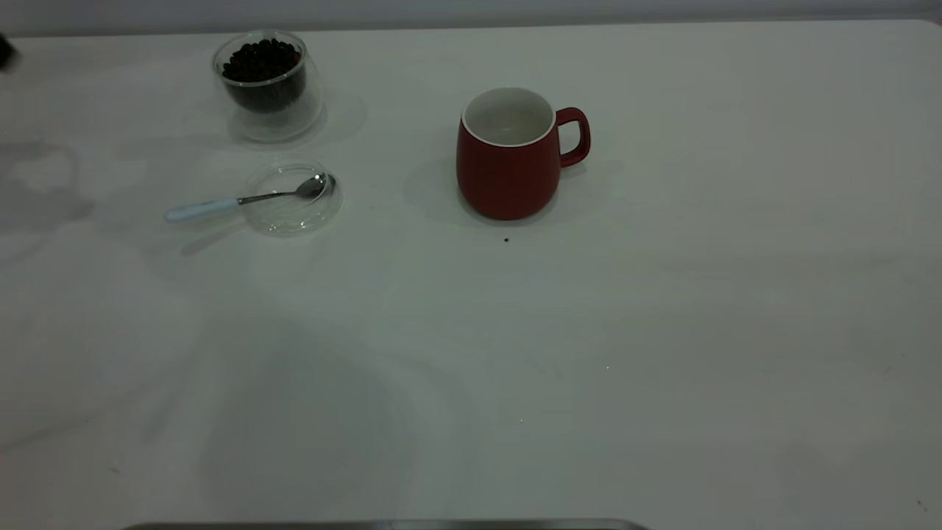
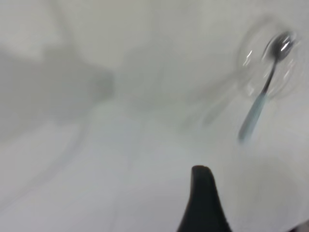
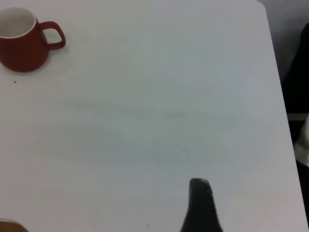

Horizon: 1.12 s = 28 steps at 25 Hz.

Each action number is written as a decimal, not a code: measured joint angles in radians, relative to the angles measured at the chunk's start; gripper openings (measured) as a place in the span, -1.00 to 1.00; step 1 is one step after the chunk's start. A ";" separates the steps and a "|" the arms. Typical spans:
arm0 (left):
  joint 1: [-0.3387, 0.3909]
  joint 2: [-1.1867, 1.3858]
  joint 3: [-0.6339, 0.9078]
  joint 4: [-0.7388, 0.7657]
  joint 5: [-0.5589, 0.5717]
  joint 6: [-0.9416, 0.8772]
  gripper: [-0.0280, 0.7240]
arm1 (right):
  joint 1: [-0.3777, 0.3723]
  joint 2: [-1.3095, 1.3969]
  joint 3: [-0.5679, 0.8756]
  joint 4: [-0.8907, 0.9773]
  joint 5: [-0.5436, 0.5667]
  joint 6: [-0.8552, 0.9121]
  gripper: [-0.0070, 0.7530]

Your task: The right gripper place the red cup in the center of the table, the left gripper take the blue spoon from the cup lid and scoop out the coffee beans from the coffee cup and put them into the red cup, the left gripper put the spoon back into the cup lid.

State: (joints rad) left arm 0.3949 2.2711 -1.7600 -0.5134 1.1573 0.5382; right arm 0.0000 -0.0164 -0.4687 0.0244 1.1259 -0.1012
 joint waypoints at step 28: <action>-0.296 -1.534 0.832 0.324 0.007 -0.324 0.66 | 0.000 0.000 0.000 0.000 0.000 0.000 0.57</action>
State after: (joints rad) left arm 0.0991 0.7371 -0.9284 -0.1897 1.1645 0.2145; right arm 0.0000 -0.0164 -0.4687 0.0244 1.1259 -0.1012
